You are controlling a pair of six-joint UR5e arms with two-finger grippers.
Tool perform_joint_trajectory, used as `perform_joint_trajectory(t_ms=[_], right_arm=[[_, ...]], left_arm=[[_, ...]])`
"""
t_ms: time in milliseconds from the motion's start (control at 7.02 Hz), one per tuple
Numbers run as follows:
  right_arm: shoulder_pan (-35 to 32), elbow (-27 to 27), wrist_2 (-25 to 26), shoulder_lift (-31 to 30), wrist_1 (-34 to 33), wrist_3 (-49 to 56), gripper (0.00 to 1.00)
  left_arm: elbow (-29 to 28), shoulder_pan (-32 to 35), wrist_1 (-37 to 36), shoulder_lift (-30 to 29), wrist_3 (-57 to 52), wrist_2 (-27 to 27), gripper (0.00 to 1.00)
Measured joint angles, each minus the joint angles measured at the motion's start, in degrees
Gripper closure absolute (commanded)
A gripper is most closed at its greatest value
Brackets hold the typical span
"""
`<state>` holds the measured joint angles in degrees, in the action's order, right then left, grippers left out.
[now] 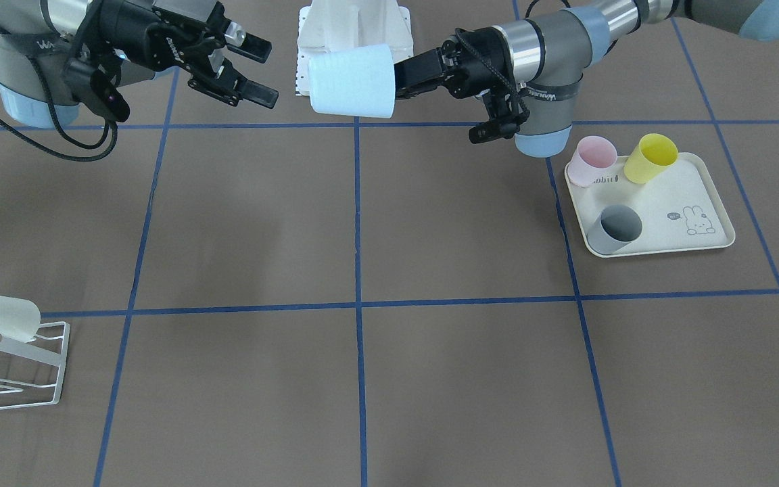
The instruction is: Transfer IKEA cup to right arm and place on rack
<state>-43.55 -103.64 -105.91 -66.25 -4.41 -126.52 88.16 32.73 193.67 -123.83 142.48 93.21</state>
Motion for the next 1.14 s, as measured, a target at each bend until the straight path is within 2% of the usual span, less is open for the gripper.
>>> perform_joint_trajectory(t_ms=[1140], right_arm=[[1.13,0.07,0.46,0.33,0.10,0.36,0.01]], left_arm=[[-1.68,-1.12,-0.57,-3.47,-0.01,0.21,1.00]])
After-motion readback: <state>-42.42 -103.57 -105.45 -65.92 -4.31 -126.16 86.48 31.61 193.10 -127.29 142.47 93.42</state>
